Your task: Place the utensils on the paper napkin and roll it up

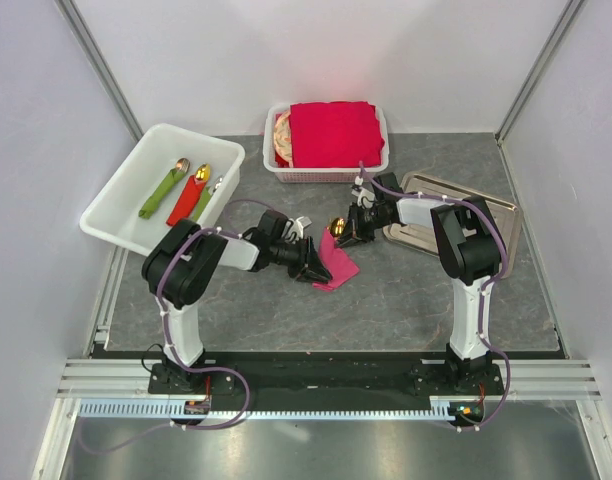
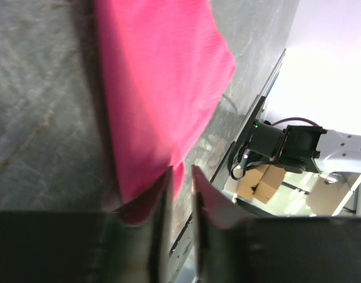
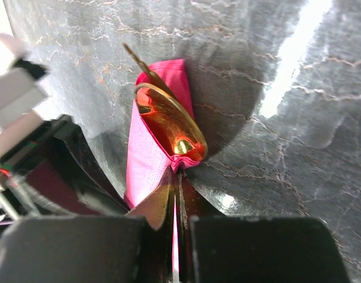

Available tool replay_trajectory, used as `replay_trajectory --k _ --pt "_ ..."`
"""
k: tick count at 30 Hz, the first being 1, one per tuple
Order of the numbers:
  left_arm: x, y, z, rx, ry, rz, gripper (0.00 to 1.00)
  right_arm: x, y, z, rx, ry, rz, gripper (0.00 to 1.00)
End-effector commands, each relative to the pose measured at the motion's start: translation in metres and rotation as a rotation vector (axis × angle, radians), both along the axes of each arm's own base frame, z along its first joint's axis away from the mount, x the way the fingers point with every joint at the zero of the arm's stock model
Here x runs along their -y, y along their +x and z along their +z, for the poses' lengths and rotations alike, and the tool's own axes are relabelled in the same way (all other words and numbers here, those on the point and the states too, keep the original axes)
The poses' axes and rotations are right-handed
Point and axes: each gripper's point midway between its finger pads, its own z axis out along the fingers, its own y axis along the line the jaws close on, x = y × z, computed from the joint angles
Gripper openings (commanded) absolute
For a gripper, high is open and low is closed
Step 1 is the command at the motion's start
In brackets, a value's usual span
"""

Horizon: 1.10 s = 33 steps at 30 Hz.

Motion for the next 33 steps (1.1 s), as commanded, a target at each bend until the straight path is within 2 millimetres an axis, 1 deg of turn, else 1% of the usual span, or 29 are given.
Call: replay_trajectory --k 1,2,3,4,5,6,7,8,9,10,12,13,14,15,16,17,20,21,22,23,24,27,30,31,32,33 --pt "-0.005 0.023 0.044 0.222 -0.041 0.006 0.41 0.010 -0.002 -0.022 0.060 -0.088 0.034 0.00" --pt "-0.004 0.027 0.055 0.272 -0.054 -0.012 0.47 0.008 0.001 -0.015 0.079 -0.073 0.037 0.00" --pt "-0.007 0.026 0.062 0.276 -0.046 -0.021 0.50 0.004 0.004 -0.010 0.099 -0.049 0.044 0.00" --pt "-0.010 0.033 0.080 0.324 -0.059 -0.016 0.54 0.004 0.007 -0.006 0.118 -0.040 0.046 0.00" --pt "-0.014 0.035 0.086 0.360 -0.055 -0.024 0.61 0.001 0.010 -0.001 0.145 -0.027 0.048 0.00" --pt "-0.018 0.037 0.091 0.373 -0.050 -0.019 0.65 0.000 0.011 0.003 0.162 -0.015 0.055 0.00" --pt "-0.027 0.042 0.094 0.379 -0.037 0.002 0.71 -0.002 0.011 0.007 0.170 0.000 0.065 0.00" --pt "-0.034 0.045 0.105 0.423 -0.033 0.008 0.83 -0.003 0.012 0.012 0.190 0.010 0.074 0.00" --pt "-0.039 0.048 0.107 0.438 -0.023 0.018 0.84 -0.004 0.013 0.015 0.207 0.015 0.081 0.00" --pt "-0.050 0.052 0.109 0.437 -0.006 0.038 0.84 -0.004 0.013 0.018 0.216 0.020 0.083 0.00" --pt "-0.065 0.061 0.120 0.506 0.014 0.059 0.99 -0.005 0.016 0.028 0.258 0.029 0.096 0.00" --pt "-0.071 0.063 0.122 0.510 0.042 0.066 1.00 -0.006 0.017 0.030 0.266 0.035 0.099 0.00" --pt "-0.077 0.060 0.120 0.517 0.075 0.049 1.00 -0.008 0.018 0.037 0.279 0.053 0.107 0.00" --pt "-0.082 0.061 0.120 0.525 0.099 0.045 1.00 -0.010 0.017 0.039 0.285 0.063 0.118 0.00" --pt "-0.085 0.066 0.126 0.557 0.118 0.043 1.00 -0.011 0.018 0.042 0.291 0.071 0.123 0.00" --pt "-0.090 0.064 0.124 0.567 0.149 0.024 1.00 -0.013 0.019 0.048 0.304 0.088 0.129 0.00" --pt "-0.101 0.073 0.138 0.662 0.183 0.039 1.00 -0.016 0.020 0.058 0.334 0.114 0.135 0.00" --pt "-0.105 0.076 0.145 0.700 0.191 0.049 1.00 -0.016 0.020 0.060 0.341 0.121 0.135 0.00" --pt "-0.108 0.080 0.148 0.727 0.205 0.066 1.00 -0.017 0.020 0.063 0.341 0.128 0.133 0.00" --pt "-0.109 0.082 0.152 0.762 0.202 0.065 1.00 -0.018 0.018 0.065 0.352 0.135 0.137 0.00" --pt "-0.109 0.088 0.161 0.824 0.191 0.072 1.00 -0.018 0.018 0.068 0.361 0.142 0.140 0.00" --pt "-0.114 0.094 0.174 0.927 0.182 0.113 1.00 -0.019 0.016 0.073 0.365 0.153 0.144 0.00" --pt "-0.118 0.092 0.179 0.951 0.159 0.087 1.00 -0.019 0.014 0.078 0.375 0.164 0.155 0.00" --pt "-0.116 0.089 0.183 0.947 0.124 0.063 1.00 -0.020 0.014 0.079 0.378 0.168 0.158 0.00" --pt "-0.116 0.088 0.182 0.935 0.104 0.051 1.00 -0.019 0.014 0.081 0.382 0.169 0.159 0.00" --pt "-0.121 0.089 0.183 0.926 0.083 0.050 1.00 -0.020 0.013 0.082 0.384 0.170 0.163 0.00"
